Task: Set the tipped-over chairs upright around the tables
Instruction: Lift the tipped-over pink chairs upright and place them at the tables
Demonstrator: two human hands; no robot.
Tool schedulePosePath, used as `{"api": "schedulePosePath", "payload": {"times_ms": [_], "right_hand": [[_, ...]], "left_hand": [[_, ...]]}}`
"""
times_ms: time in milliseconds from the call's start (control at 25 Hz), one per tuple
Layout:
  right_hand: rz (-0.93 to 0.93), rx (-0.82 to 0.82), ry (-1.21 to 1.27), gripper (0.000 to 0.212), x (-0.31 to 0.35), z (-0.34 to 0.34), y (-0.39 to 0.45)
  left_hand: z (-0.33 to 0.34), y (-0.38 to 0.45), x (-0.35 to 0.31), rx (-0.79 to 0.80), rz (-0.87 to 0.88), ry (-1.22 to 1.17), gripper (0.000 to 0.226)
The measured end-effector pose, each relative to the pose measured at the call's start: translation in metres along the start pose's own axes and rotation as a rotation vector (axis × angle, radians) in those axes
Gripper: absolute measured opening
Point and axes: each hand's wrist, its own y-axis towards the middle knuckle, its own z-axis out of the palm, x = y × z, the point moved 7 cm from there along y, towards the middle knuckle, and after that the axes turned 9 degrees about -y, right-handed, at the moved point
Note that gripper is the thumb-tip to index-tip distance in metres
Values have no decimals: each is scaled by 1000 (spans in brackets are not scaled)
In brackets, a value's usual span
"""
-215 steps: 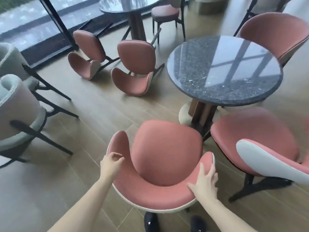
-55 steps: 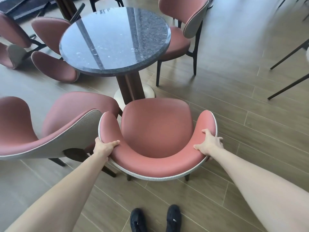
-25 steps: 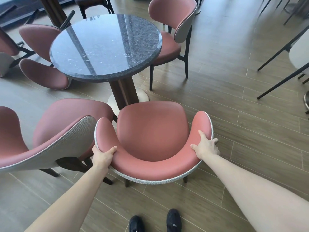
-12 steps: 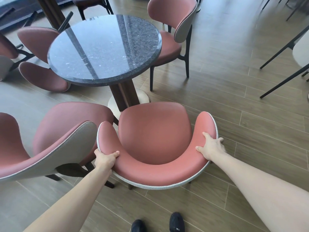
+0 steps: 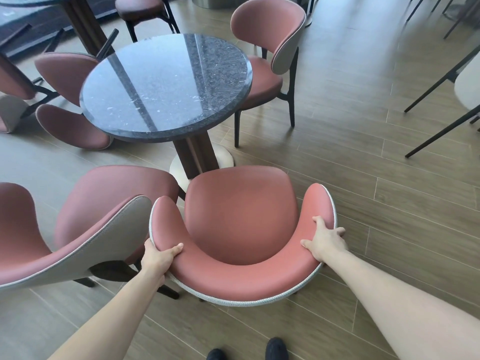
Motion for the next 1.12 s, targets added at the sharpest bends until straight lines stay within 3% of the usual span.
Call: {"api": "schedulePosePath", "payload": {"times_ms": [480,560,640,680,760,800,840,960,1120], "right_hand": [[23,-31,13,75,5,7,0],[30,-32,21,75,4,7,-1],[7,-36,33,74,3,5,-3],[-19,-38,41,74,2,4,-6],[-84,-34,21,73,2,4,-12],[-105,-25,-10,73,1,6,-15],[-109,-15,-47,73,1,10,-19],[-83,-35,-155,69,5,24,-36],[-133,-38,-231,64,16,41,-69]], "left_hand": [[2,-1,-1,-21,28,148,88],[3,-11,-17,-87,171,335,103],[18,-36,-36,-135,508,674,104],[31,-53,-36,-97,657,828,95],[50,-80,-17,41,754,972,62],[51,-93,-4,80,729,1019,50],[49,-105,6,103,704,1056,52],[42,-133,18,146,670,1163,81],[45,-155,8,222,457,1258,48]]}}
